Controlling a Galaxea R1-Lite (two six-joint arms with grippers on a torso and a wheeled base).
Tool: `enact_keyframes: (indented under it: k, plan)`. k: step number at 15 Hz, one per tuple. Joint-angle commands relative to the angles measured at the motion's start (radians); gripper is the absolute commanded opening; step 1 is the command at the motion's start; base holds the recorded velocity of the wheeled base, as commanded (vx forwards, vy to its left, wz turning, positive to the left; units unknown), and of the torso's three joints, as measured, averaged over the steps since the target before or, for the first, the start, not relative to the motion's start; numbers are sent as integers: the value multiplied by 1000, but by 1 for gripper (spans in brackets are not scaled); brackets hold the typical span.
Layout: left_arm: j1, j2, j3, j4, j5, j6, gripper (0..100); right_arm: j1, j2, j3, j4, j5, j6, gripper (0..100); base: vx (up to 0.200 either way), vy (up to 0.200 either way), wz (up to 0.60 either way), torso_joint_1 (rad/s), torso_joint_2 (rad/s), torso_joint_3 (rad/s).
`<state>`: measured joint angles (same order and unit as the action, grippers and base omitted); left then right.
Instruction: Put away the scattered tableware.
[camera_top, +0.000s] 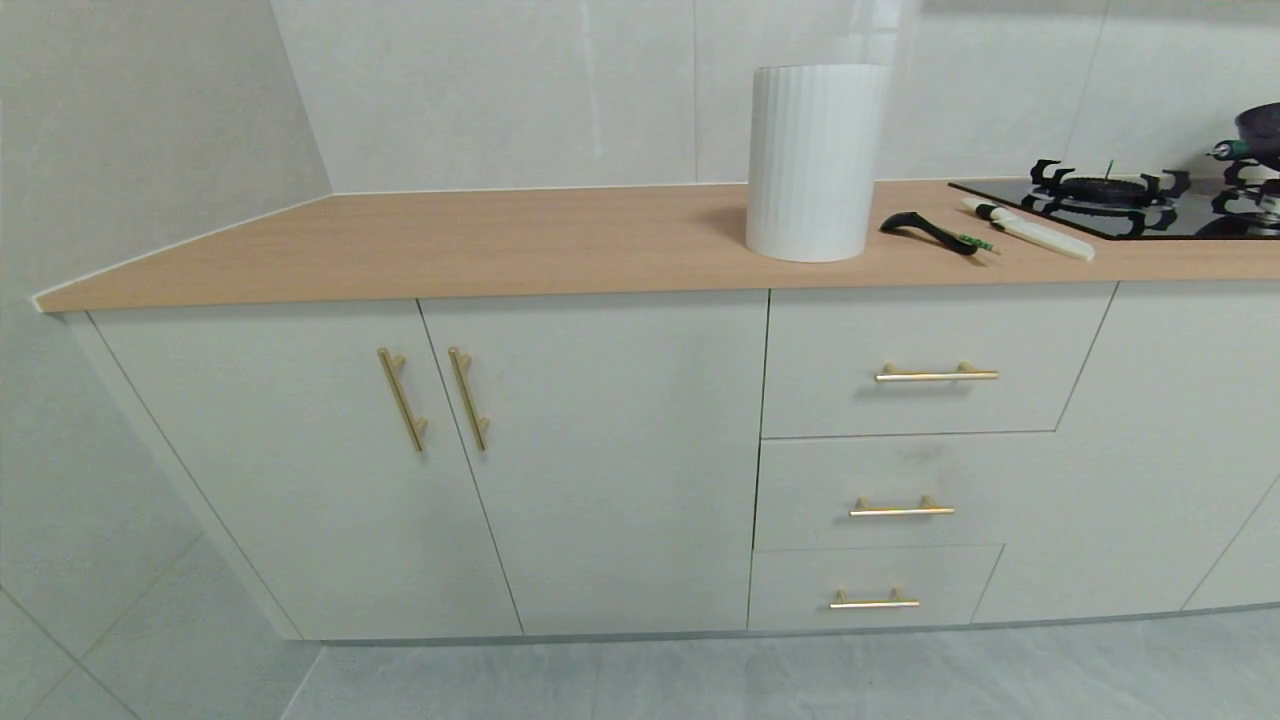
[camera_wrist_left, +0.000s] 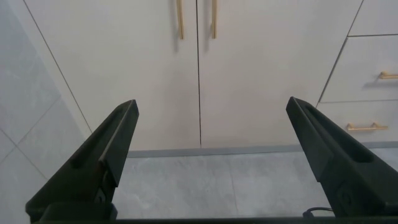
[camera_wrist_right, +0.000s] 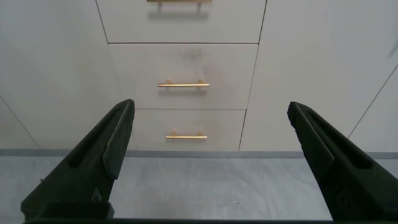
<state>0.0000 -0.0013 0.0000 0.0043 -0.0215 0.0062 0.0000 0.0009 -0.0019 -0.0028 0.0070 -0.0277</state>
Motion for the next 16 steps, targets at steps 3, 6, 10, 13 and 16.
enact_keyframes:
  k: [3, 6, 10, 13, 16]
  plan:
    - [0, 1, 0, 0, 0, 0, 100, 49, 252, -274, 7, 1, 54, 100, 0, 0, 0, 0, 0, 0]
    - [0, 1, 0, 0, 0, 0, 100, 54, 574, -362, 6, 8, 14, 100, 0, 0, 0, 0, 0, 0]
    - [0, 1, 0, 0, 0, 0, 100, 57, 1094, -457, -177, 19, 8, 100, 0, 0, 0, 0, 0, 0]
    - [0, 1, 0, 0, 0, 0, 100, 58, 1435, -518, -393, 8, 5, 100, 0, 0, 0, 0, 0, 0]
    - [0, 1, 0, 0, 0, 0, 100, 61, 1654, -601, -401, 19, 6, 100, 0, 0, 0, 0, 0, 0]
